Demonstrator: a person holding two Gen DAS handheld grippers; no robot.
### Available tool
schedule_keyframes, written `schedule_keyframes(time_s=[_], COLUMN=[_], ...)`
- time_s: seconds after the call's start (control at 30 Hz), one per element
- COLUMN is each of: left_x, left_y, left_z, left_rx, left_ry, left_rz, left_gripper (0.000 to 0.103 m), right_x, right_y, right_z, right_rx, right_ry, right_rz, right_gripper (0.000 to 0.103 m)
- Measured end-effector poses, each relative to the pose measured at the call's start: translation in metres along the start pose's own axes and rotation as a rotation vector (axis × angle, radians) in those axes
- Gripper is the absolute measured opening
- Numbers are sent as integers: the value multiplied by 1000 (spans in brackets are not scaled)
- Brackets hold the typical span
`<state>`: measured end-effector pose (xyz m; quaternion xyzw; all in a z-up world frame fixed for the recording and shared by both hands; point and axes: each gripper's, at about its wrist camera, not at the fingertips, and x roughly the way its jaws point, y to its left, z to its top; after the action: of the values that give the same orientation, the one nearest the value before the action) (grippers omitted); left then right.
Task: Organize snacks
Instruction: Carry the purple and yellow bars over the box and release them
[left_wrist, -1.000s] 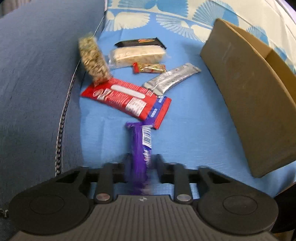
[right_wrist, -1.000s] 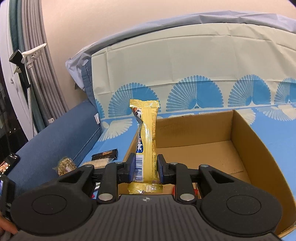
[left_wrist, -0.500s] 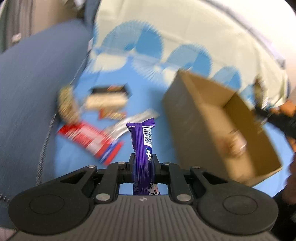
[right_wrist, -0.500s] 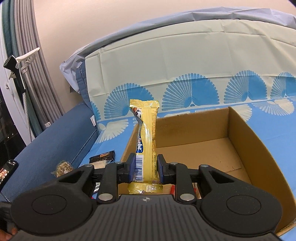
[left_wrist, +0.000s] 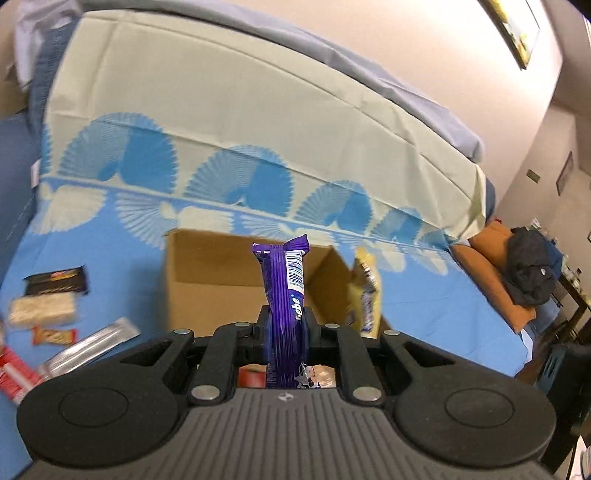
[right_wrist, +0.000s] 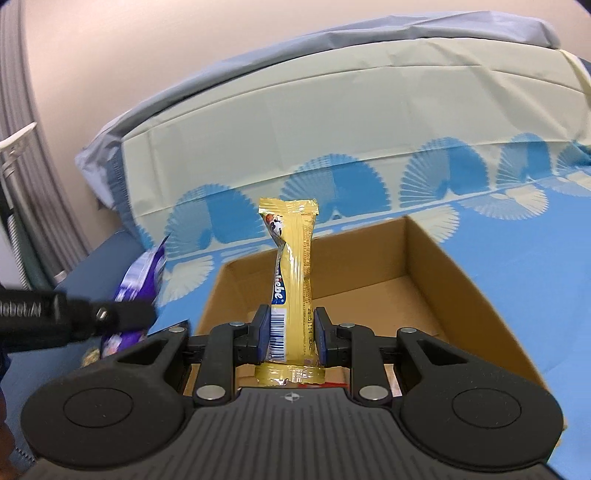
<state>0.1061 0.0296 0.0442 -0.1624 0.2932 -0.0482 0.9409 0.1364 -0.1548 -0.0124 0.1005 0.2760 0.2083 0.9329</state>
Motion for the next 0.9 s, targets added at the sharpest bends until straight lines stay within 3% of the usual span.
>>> schedule_keyframes(time_s=[0.2,0.73,0.8,0.87,0.9], left_x=[20,23,23,22,21], left_y=[-20,-18,-20,-17,-16], left_z=[-1,5,7,10,10], left_rx=[27,28,31,23,20], left_ry=[16,22,20,19,14], left_rz=[-25,-28,-4,6,10], left_gripper=[16,17,20,33,38], right_x=[-1,-3,-2,-1,0], right_y=[-14,-22,-22,-21,-21], right_z=[2,3,3,2,2], right_rx=[33,51,53,52,48], right_ry=[-13,-24,-21,-9,-3], right_rz=[-44,-52,-48,-41,-43], right_gripper=[25,26,28,28,34])
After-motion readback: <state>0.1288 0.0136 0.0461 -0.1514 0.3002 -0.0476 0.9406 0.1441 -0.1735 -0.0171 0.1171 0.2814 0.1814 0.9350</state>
